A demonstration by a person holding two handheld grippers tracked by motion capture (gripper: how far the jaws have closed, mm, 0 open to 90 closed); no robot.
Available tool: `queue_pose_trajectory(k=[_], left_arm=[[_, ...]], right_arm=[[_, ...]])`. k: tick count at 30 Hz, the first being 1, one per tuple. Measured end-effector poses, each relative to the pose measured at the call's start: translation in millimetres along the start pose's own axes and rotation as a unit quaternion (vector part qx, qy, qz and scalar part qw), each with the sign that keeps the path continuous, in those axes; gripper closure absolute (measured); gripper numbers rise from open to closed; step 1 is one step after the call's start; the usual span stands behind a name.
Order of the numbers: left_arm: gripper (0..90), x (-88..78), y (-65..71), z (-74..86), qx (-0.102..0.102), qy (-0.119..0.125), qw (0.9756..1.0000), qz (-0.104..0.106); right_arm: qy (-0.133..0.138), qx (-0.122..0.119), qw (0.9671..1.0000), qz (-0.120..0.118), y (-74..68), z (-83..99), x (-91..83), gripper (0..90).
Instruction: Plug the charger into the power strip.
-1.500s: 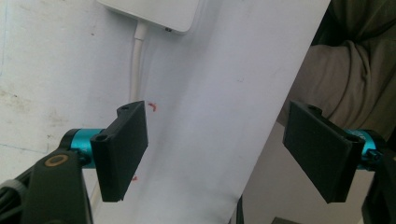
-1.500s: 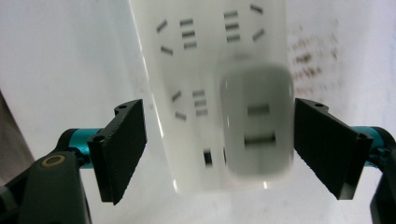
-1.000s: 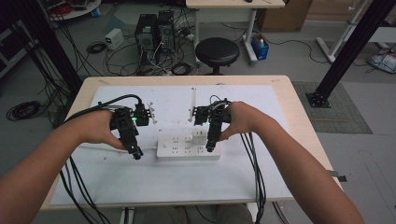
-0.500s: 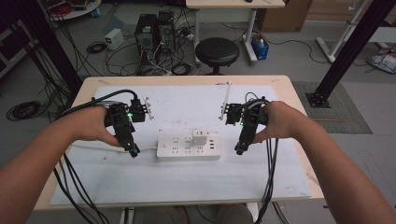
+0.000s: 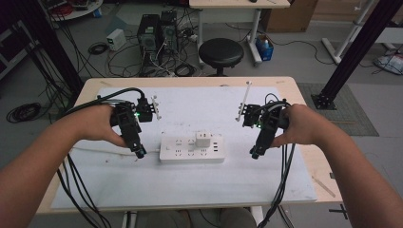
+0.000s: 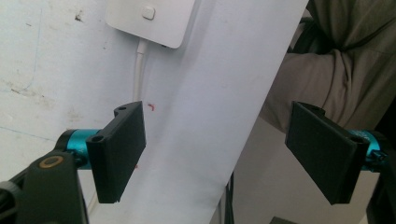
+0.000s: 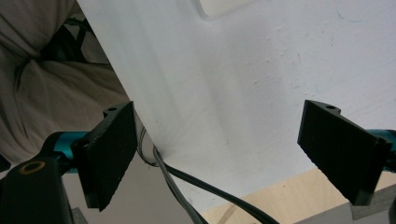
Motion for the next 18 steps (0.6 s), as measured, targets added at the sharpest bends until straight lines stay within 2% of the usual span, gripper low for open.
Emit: queue_pose_trajectory(k=[1,2,4,7,14,18], left_arm=[[20.4,0.0,-0.7,-0.4,0.005,-0.002,1.0,0.0],[20.3,0.5,0.0,-1.0,0.001,-0.001,1.0,0.0],[20.4,1.7,-0.2,-2.5,0.003,0.001,1.0,0.0],[20.3,2.2,0.9,-4.0,0.005,0.0,1.0,0.001],[20.3,1.4,1.4,-4.6,0.006,0.0,1.0,0.002],[20.3,-0.7,1.2,-6.4,0.005,0.007,1.0,0.003]], right_arm=[[-0.002,-0.001,1.0,0.0,0.4,0.2,1.6,11.9],[-0.002,-0.002,1.0,0.001,0.8,-0.1,3.4,12.0],[-0.004,0.004,1.0,0.0,-0.1,-0.7,5.2,11.9],[-0.002,0.0,1.0,0.0,-0.4,-1.1,6.1,11.9],[-0.009,0.011,0.9999,-0.001,-1.0,2.4,4.5,12.0],[-0.007,0.008,0.9999,0.0,0.5,4.2,4.2,11.9]])
Point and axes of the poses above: each handheld gripper's, and its own axes: x roughly forward along the jaws, z roughly out of its underside, y roughly to its right, the point moved 9 cm from there along x, roughly forward along the jaws, and after that the axes turned 5 degrees about z, right-handed, at the moved point
